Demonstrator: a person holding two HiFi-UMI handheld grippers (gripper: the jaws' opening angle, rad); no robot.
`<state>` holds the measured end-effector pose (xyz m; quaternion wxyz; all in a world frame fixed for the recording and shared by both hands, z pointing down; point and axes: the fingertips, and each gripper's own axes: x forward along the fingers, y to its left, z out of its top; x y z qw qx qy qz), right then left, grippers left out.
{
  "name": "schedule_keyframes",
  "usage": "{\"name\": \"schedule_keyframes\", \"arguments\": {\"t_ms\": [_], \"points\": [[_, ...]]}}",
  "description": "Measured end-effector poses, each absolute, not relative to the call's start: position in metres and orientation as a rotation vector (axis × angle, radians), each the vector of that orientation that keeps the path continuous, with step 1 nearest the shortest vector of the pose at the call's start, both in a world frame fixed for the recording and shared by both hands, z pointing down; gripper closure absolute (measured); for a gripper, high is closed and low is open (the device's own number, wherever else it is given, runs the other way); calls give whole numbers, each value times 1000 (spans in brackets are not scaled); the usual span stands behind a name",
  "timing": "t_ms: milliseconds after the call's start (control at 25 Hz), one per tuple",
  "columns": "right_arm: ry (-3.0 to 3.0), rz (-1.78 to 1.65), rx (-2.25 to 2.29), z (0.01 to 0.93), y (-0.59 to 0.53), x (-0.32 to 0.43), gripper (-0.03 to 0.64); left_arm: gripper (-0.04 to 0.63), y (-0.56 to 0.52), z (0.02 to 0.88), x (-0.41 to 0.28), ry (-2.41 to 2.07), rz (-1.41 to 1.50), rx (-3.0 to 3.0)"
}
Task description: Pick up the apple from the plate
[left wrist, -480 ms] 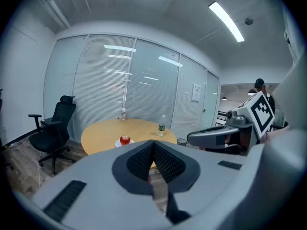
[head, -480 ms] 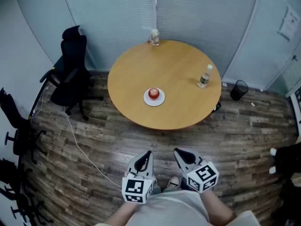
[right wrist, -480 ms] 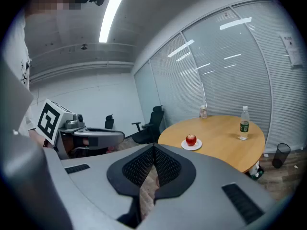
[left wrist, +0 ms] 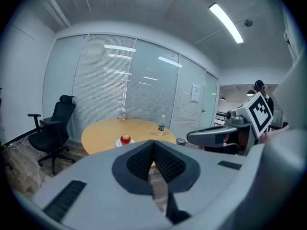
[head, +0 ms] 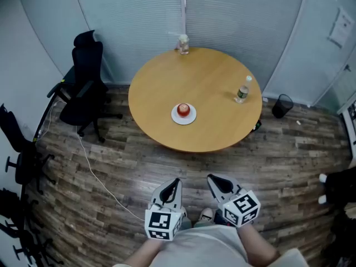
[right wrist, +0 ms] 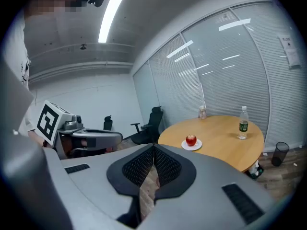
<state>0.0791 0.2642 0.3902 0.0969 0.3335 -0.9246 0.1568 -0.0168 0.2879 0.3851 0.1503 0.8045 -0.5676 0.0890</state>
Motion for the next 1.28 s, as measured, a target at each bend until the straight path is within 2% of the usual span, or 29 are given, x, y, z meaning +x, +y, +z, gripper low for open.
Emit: {"name": "schedule_keyframes", "arguments": {"t_ms": [760,1280], "points": [[-2691,492,1252,378,239,70,584,594,272,387,-57,-1552,219,2365],[-2720,499,1167,393,129,52,584,594,169,402,-69,-1605,263,2310]]}}
